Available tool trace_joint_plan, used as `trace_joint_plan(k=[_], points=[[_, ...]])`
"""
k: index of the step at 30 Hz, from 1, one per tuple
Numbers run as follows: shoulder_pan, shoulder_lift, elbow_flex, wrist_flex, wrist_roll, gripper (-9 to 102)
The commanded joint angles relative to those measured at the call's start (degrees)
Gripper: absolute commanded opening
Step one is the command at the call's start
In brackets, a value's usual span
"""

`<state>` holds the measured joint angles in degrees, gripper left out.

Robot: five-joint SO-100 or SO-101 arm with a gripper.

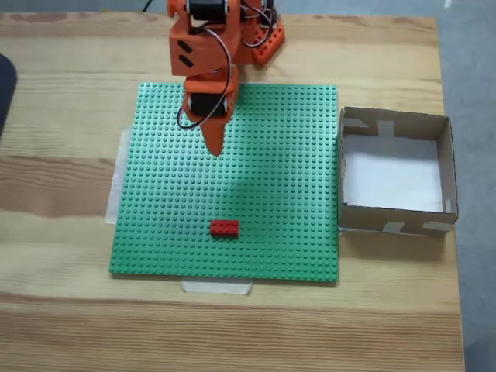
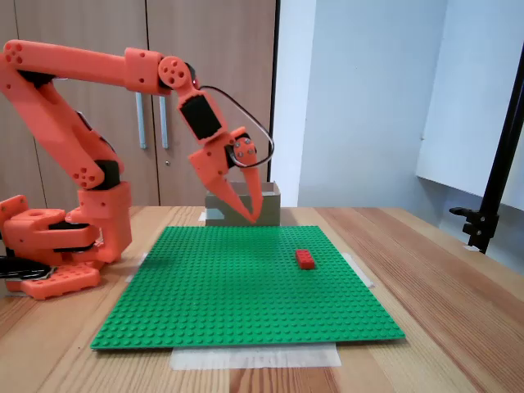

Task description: Pick the red lego block and put it in the box.

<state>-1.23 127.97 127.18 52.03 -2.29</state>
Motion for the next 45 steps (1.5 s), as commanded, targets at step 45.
trace_joint_plan(k=[45], points=[[-0.4, -47.0, -49.9, 20.4, -3.4, 24]])
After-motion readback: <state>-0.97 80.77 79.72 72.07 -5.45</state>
